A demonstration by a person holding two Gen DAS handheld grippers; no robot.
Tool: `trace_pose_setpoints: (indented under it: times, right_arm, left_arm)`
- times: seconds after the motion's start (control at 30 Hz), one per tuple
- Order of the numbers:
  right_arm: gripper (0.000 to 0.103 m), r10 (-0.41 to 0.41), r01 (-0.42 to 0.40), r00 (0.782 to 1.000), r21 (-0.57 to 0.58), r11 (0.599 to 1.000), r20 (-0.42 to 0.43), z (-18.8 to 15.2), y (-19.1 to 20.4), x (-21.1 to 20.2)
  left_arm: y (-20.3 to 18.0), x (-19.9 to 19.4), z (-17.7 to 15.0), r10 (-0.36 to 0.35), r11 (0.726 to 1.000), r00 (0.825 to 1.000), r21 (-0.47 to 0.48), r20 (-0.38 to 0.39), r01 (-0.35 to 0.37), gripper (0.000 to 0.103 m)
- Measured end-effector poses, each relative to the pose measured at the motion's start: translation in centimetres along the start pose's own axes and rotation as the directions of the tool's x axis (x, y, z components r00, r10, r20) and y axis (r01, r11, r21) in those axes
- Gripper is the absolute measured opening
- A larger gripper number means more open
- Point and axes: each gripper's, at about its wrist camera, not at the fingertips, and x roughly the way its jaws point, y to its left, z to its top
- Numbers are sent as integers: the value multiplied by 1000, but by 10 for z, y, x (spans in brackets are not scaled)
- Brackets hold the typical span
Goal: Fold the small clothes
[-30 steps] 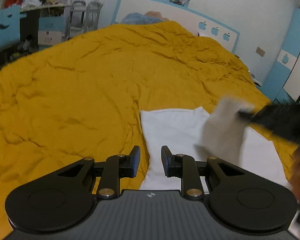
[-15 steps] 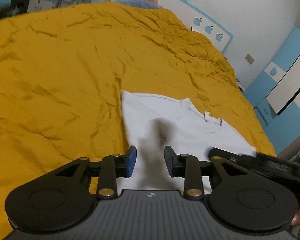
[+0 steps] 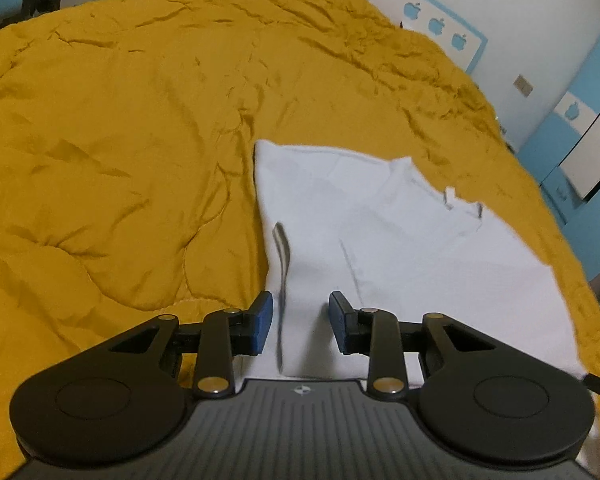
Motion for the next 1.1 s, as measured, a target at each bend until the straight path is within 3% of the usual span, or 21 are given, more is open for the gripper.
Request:
trace_pose_setpoints:
  times: [0.13,0.23,0.33,0.37,0.4,0.47,0.53,0.63,0.77,1.0,1.1]
  right_arm:
    - [45,-66,63,997,-97,993,-27,-14,-17,1]
    - [38,-105,105,994,-211,972,11,-21,-11,14]
    - [25,-150,151,988,-270,951,22,-17,-4,28]
    - [9,-154,156,988,-267,951,28,-13,-4,28]
    - [0,-175,179,984,-261,949,39,-11,-5,26]
    - [0,-197,201,980,-220,955,38,-6,-14,22]
    - [0,-180,172,983,-169,970,-31,-5,-28,27]
    - [0,-198,183,979,-216,959,-51,-14,-26,30]
    - [0,-194,181,979,-169,969,-66,-9,-28,19]
    - [0,-81,75,996,-133,988,-42,-6,-25,-47]
    - [0,-37,36,999,-170,985,-5,-4,-18,-85]
  left_arm:
    - [-5,4,-4,30,999,1000,25,-9,-30,37]
    - [-10,6,-4,59,997,998,53,-18,-58,37]
    - [-13,6,-3,75,995,997,71,-26,-73,33]
    - [-14,6,-3,82,994,996,80,-29,-79,29]
    - [-15,7,-3,95,992,995,92,-32,-92,25]
    - [-17,11,-3,135,984,990,121,-45,-129,23]
    - [-20,17,-5,168,975,984,154,-58,-158,23]
    - [-19,19,-7,193,969,980,166,-59,-181,24]
    - [-28,0,-6,225,955,973,209,-44,-211,24]
    - [-51,-60,-17,141,940,990,313,3,-135,24]
    - [-66,-88,-23,77,926,997,369,23,-80,27]
